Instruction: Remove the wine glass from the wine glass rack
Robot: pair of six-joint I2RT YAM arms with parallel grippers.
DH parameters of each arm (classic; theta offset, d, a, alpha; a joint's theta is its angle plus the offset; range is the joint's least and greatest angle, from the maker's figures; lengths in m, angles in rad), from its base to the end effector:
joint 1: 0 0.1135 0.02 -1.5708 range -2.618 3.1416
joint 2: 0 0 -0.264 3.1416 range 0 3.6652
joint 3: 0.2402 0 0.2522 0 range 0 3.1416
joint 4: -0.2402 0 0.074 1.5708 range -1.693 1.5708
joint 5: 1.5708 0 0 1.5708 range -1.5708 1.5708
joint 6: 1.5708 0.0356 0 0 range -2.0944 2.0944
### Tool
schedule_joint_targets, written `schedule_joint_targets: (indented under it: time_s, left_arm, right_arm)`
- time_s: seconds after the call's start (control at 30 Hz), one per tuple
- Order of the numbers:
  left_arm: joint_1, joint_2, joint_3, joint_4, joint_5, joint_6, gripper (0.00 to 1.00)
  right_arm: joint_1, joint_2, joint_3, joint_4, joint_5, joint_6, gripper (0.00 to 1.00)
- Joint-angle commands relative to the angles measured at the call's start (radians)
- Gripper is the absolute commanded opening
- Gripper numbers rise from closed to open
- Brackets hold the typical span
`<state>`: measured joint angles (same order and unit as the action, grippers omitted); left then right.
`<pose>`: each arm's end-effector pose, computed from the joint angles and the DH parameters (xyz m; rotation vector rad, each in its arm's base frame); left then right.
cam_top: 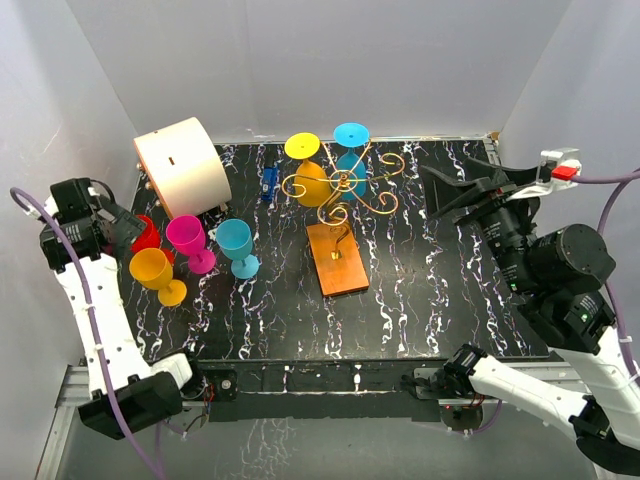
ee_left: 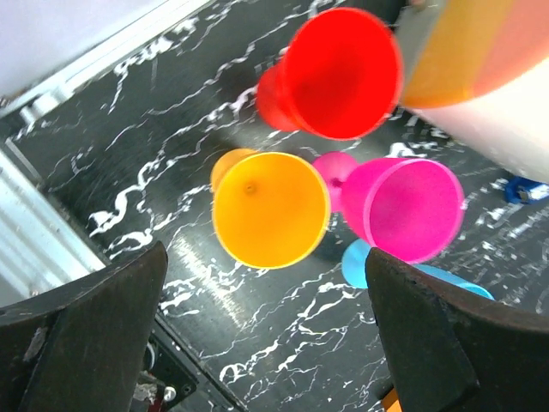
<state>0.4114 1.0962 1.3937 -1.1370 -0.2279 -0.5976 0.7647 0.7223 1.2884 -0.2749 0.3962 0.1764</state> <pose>0.1696 0.0828 0.3966 -1.2458 2.0397 0.1871 0.0808 0.0585 0.5007 -0.0406 1.3221 0.5495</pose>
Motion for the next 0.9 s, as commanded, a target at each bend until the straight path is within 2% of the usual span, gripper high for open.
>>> schedule_joint_targets:
  time_s: [0.0, 0.17, 0.43, 0.63, 0.87]
  left_arm:
    - [-0.057, -0.061, 0.09, 0.056, 0.079, 0.111, 0.99]
    - [-0.199, -0.106, 0.104, 0.106, 0.176, 0.226, 0.99]
    - [-0.406, -0.274, -0.057, 0.288, 0.593, 0.387, 0.99]
    - [-0.473, -0.368, -0.135, 0.384, 0.82, 0.402, 0.99]
    - [-0.483, -0.424, -0.205, 0.506, 0.955, 0.352, 0.99]
  right_arm:
    - [0.0, 0.045, 0.058, -0.085, 0.06, -0.054, 0.98]
    - [0.001, 0.158, 0.133, -0.179, 0.063, -0.073, 0.98]
    - [0.002, 0.392, 0.298, -0.305, 0.033, -0.06, 0.98]
    - [0.001, 0.545, 0.435, -0.377, 0.08, -0.044, 0.98]
    - [0.001, 0.674, 0.529, -0.376, 0.168, -0.094, 0.98]
